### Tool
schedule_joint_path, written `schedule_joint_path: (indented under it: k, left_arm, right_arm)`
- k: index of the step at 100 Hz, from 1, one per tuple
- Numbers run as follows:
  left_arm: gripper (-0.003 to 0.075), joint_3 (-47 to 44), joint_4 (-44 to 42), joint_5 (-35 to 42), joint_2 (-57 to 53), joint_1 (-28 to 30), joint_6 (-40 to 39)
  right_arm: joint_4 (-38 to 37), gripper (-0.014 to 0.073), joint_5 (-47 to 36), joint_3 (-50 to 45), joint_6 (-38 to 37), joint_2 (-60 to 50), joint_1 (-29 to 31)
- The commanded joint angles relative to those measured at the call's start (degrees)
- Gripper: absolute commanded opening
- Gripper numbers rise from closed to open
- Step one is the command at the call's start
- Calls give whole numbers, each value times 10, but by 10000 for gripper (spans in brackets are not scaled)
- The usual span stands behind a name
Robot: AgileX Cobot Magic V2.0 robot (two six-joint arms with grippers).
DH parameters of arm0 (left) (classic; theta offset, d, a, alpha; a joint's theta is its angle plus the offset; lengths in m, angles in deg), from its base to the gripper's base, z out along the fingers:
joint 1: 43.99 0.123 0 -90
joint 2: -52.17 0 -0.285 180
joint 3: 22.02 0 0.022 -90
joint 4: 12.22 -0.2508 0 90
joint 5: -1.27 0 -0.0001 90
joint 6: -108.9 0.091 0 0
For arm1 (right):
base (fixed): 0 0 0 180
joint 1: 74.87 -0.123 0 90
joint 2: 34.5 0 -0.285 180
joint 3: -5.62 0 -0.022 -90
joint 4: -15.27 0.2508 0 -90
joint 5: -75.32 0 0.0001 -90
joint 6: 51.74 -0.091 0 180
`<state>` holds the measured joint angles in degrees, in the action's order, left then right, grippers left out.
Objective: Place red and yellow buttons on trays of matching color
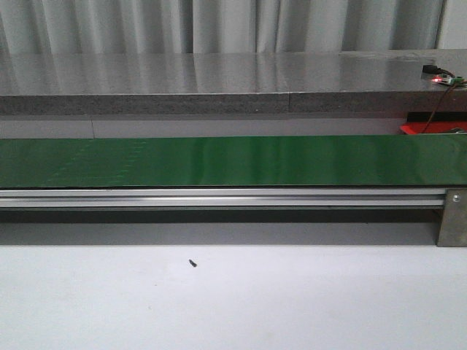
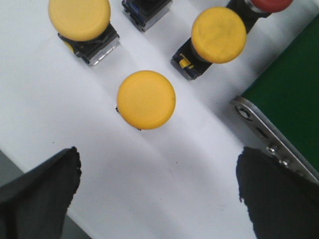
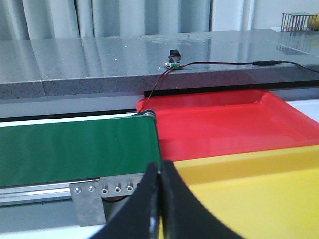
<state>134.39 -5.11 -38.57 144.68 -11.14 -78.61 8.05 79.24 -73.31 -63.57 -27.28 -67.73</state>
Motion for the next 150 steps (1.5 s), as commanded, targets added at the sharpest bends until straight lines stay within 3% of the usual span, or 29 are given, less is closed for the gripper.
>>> schedule_joint_path:
  k: [1, 65, 74, 91, 103, 150]
  left_arm:
    - [618, 28, 7, 29, 5, 2, -6]
    - [610, 83, 12, 65, 133, 9, -11]
    - [545, 83, 12, 68, 134, 9, -11]
    - [314, 83, 12, 72, 134, 9, -11]
    - [204, 83, 17, 72, 134, 9, -11]
    - [190, 99, 18, 29, 3, -1, -11]
  right_arm:
    - [-6, -57, -46, 11, 2, -11, 2]
    - [-6, -57, -46, 11, 2, -11, 2]
    - [-6, -57, -46, 11, 2, -11, 2]
    - [-6, -57, -46, 11, 2, -11, 2]
    - [-6, -57, -46, 11, 2, -11, 2]
    - [-6, -57, -46, 11, 2, -11, 2]
